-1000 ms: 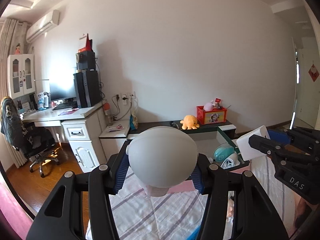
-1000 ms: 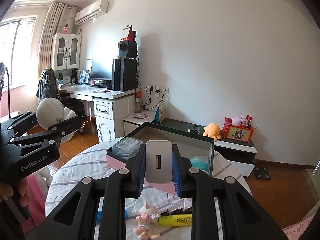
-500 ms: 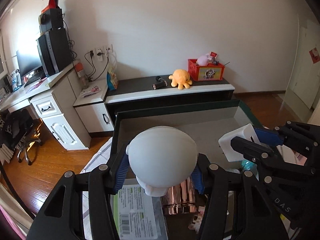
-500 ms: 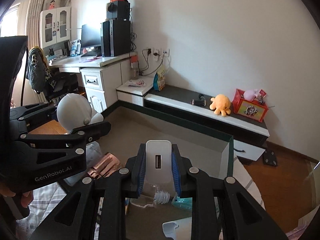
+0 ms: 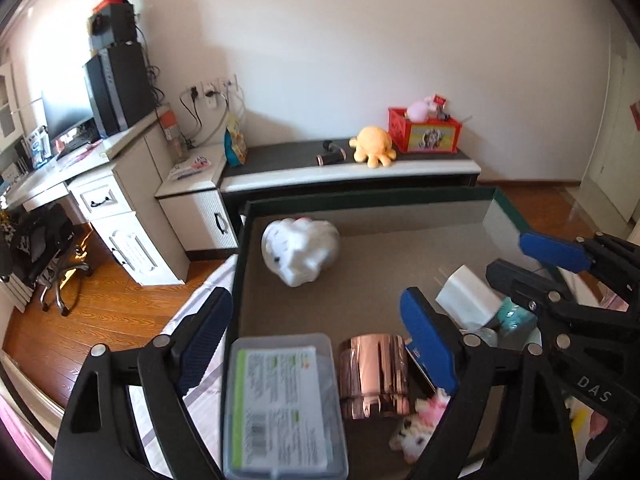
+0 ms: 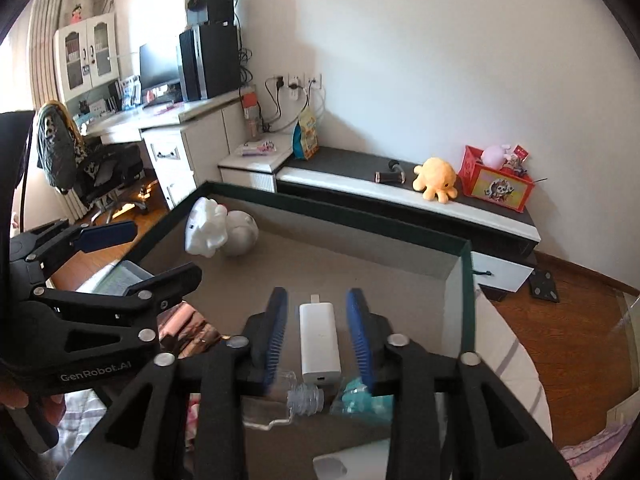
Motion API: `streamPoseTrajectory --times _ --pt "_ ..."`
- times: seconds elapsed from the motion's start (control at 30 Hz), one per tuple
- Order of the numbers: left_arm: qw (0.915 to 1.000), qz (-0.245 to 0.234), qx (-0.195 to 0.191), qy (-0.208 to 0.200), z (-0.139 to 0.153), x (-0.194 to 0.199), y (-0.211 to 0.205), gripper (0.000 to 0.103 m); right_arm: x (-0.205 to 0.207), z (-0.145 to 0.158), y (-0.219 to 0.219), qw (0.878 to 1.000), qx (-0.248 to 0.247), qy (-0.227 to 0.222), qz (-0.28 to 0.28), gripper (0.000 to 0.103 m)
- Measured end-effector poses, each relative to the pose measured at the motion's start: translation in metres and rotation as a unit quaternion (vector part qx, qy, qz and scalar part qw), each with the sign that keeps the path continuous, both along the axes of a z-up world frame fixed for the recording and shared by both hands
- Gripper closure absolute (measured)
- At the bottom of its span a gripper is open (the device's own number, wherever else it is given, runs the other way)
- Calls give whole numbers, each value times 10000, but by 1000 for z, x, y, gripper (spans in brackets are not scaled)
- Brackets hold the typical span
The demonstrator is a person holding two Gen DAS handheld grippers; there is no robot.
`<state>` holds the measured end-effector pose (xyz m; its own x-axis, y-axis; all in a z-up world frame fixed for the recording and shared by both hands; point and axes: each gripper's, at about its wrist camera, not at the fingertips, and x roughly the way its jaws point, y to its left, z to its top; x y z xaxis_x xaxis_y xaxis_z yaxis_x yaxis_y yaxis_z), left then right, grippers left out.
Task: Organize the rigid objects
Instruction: 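Carry the charger and white figure over the pink box and release both inside, then withdraw both grippers and move toward the blue highlighter and doll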
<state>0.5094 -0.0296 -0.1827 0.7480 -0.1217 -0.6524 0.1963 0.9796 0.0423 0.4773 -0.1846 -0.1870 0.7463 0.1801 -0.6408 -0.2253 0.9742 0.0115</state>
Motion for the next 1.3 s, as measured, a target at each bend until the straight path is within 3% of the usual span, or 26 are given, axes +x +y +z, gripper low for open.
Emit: streamPoseTrajectory --times 0.03,0.1,0.2,0.4,0.53,0.7,0.9,1.3 --pt "9999 39 -39 -149 8 -13 4 13 -7 5 0 10000 7 -89 -26 48" --pt "9988 147 -78 -453 22 -38 11 6 -29 20 0 9995 76 -314 -26 42" --pt "9927 325 -85 -1158 46 -94 21 0 -68 45 2 9976 122 -660 -167 20" --pt "9770 629 -15 -2037 78 -197 38 0 -162 87 12 9884 247 -1463 -327 17" --pt "9731 671 -144 -2199 90 -253 53 0 -232 101 22 9764 126 -2070 -608 0" --pt "9668 817 -337 -2397 94 -312 68 0 -296 108 25 9668 123 -2435 -763 0" --pt "9592 886 -172 -2681 92 -361 63 0 -348 99 35 9594 115 -2677 -879 0" --pt "9604 818 -279 -2649 95 -385 62 0 -380 96 40 9563 19 -2756 -974 0"
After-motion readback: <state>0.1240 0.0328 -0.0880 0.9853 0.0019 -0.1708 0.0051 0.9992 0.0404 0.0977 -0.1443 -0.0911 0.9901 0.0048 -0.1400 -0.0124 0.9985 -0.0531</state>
